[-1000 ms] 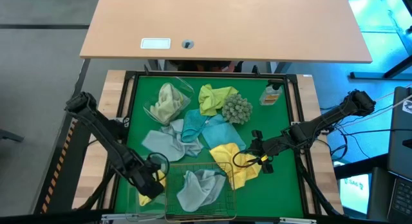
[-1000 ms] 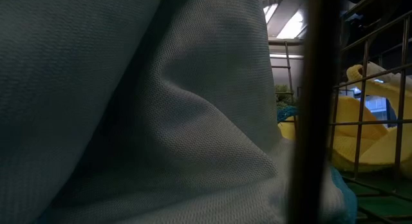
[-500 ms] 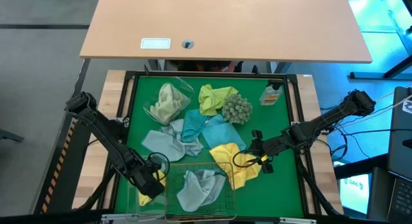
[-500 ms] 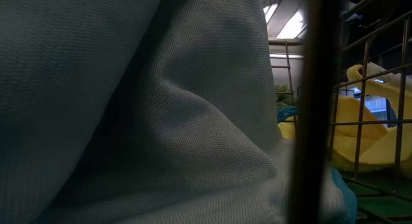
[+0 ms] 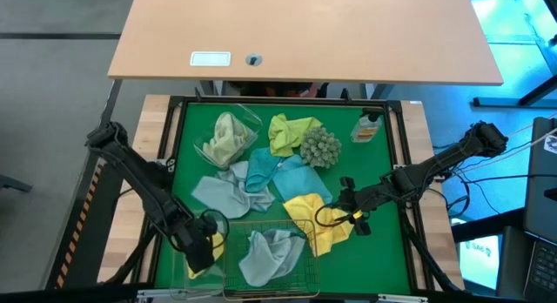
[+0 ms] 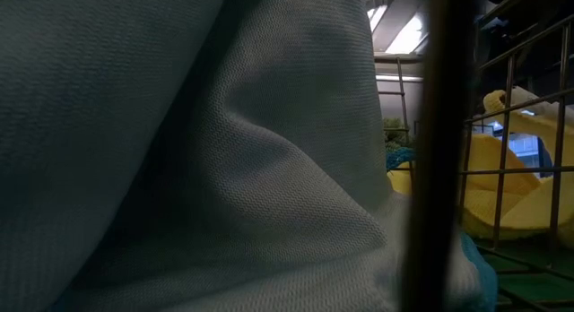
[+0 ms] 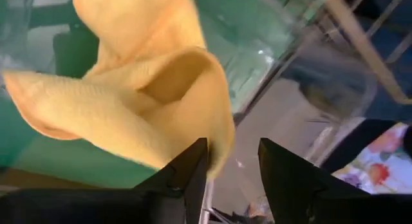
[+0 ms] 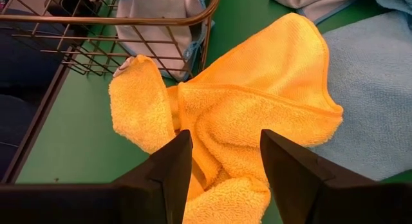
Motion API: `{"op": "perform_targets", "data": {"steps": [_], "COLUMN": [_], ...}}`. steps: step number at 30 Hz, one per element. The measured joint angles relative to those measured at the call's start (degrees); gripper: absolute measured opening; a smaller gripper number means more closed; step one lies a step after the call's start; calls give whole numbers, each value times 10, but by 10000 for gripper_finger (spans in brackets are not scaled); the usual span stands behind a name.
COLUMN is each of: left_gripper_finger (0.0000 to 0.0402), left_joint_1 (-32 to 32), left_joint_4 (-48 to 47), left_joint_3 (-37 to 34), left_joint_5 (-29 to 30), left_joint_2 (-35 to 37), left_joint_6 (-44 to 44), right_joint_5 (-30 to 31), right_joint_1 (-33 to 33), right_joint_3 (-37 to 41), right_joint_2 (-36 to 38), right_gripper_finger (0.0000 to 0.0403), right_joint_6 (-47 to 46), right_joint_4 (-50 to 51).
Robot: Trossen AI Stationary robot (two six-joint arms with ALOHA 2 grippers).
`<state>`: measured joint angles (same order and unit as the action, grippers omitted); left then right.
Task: Sort microfiber towel by color & place in baskets
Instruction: Put the left yellow microfiber towel into the bottom transparent bin, then put the yellow microfiber towel into the bottom transparent bin
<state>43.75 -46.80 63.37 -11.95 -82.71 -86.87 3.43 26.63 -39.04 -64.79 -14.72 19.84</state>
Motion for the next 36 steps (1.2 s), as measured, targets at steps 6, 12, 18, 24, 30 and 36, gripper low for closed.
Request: {"op": "perform_targets", "data": {"steps": [6,12,18,24,30,36], "left_gripper_finger": [130,130,130,130,130,130], "left_joint_1": [-4,-15,-44,-71,-88,-97], "left_joint_4": [-1,0,7,36,44,46], "left_joint_3": [0,0,0,0,0,0], "left_joint_5": [126,307,397,400,400,400], "left_joint_2": [58,80,68,54,54,54], "left_joint_6": [1,1,20,79,110,125], "right_joint_5": [0,-7,-59,-89,-53,50], "right_joint_1": [0,0,0,9,43,52], "right_joint_3": [0,0,0,0,0,0], "right_joint_2": [0,-7,-47,-108,-159,-201], "right_gripper_finger": [184,184,184,184,184,184], "right_joint_6": [0,-34,-62,-66,-43,-43], "right_joint_4": [-1,-4,-4,-4,-12,-38]}}
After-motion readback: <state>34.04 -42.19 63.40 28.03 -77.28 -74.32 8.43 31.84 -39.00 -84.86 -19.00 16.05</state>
